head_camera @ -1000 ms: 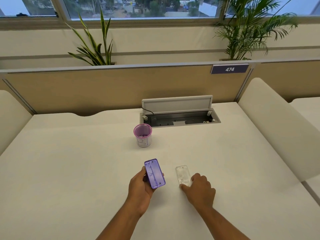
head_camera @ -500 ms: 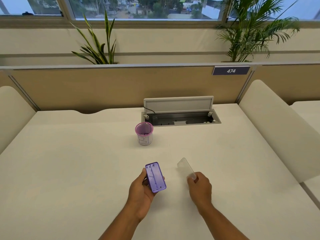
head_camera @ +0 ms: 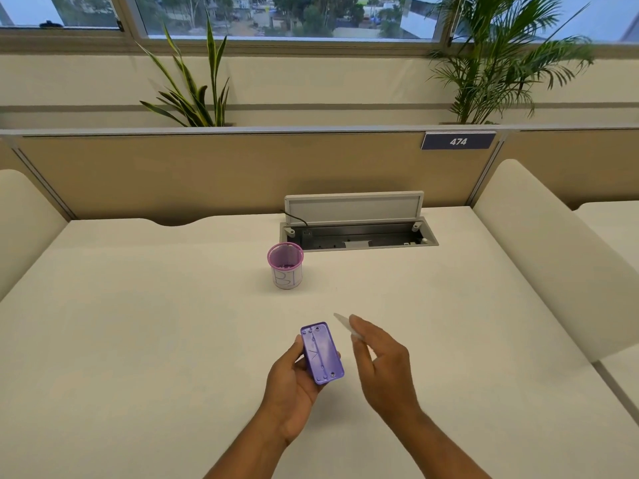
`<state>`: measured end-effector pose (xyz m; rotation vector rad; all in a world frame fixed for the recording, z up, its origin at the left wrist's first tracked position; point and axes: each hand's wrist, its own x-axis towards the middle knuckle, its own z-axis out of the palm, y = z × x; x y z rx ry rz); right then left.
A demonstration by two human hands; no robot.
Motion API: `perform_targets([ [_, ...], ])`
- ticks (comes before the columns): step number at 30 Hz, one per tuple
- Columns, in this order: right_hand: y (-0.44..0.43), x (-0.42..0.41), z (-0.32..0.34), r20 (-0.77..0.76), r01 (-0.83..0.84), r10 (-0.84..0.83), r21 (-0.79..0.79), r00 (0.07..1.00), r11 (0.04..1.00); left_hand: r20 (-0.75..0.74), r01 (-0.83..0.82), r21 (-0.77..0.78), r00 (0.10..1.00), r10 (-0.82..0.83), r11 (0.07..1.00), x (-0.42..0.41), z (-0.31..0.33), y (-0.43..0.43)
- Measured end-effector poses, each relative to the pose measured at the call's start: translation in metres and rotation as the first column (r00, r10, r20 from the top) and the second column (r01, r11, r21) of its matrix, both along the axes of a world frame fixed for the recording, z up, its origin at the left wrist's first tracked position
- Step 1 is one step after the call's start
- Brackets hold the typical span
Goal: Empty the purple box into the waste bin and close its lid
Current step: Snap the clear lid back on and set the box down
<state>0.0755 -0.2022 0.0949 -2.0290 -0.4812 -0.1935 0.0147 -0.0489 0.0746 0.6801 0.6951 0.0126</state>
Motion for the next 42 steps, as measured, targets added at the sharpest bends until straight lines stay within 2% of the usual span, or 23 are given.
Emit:
perform_targets([
  [5, 0.008, -0.011, 0.001, 0.126, -0.17, 0.182, -0.103, 0.975, 0.98, -0.011, -0.014, 0.005, 1.0, 0.014, 1.0, 0.0, 0.003, -0.005],
  [10, 0.008, -0.017, -0.004, 0.136, -0.294, 0.331, -0.235, 0.934, 0.927, -0.01, -0.024, -0.025, 1.0, 0.024, 0.999, -0.003, 0.006, -0.006],
  [15, 0.009, -0.02, -0.012, 0.225, -0.309, 0.385, -0.309, 0.895, 0.9, -0.007, -0.007, -0.038, 1.0, 0.007, 0.999, -0.004, 0.004, -0.006],
  [21, 0.003, -0.018, -0.018, 0.195, -0.327, 0.407, -0.342, 0.892, 0.881, 0.008, 0.024, -0.022, 1.0, -0.024, 0.999, -0.005, 0.003, -0.003],
  [42, -0.001, -0.011, -0.022, 0.31, -0.242, 0.499, -0.598, 0.809, 0.764, 0.042, 0.003, -0.033, 0.999, -0.001, 0.999, -0.002, 0.009, -0.001],
])
